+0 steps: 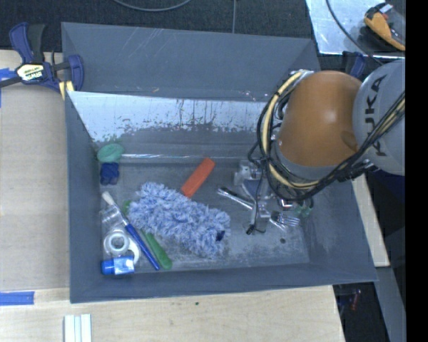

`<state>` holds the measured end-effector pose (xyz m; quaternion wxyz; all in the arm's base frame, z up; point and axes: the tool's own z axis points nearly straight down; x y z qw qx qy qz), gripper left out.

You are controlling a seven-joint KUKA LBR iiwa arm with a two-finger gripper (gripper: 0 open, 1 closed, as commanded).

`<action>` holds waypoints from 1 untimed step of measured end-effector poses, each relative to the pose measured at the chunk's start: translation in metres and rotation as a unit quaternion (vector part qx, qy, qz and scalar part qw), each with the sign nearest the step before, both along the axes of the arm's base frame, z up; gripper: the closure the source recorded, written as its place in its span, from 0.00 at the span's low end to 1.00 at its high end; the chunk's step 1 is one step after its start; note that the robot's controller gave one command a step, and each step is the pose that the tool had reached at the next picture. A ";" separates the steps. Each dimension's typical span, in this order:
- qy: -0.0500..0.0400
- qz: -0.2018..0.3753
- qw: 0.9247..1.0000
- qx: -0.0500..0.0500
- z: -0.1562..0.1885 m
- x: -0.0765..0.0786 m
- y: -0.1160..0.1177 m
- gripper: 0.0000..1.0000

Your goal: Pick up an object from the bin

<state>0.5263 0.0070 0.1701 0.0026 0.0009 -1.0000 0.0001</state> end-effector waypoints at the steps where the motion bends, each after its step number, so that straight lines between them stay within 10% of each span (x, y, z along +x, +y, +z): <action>1: -0.004 0.000 1.000 0.000 0.004 0.002 0.000 0.00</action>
Offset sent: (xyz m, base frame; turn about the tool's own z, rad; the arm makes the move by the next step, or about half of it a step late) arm 0.0130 0.0592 -0.0614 -0.0203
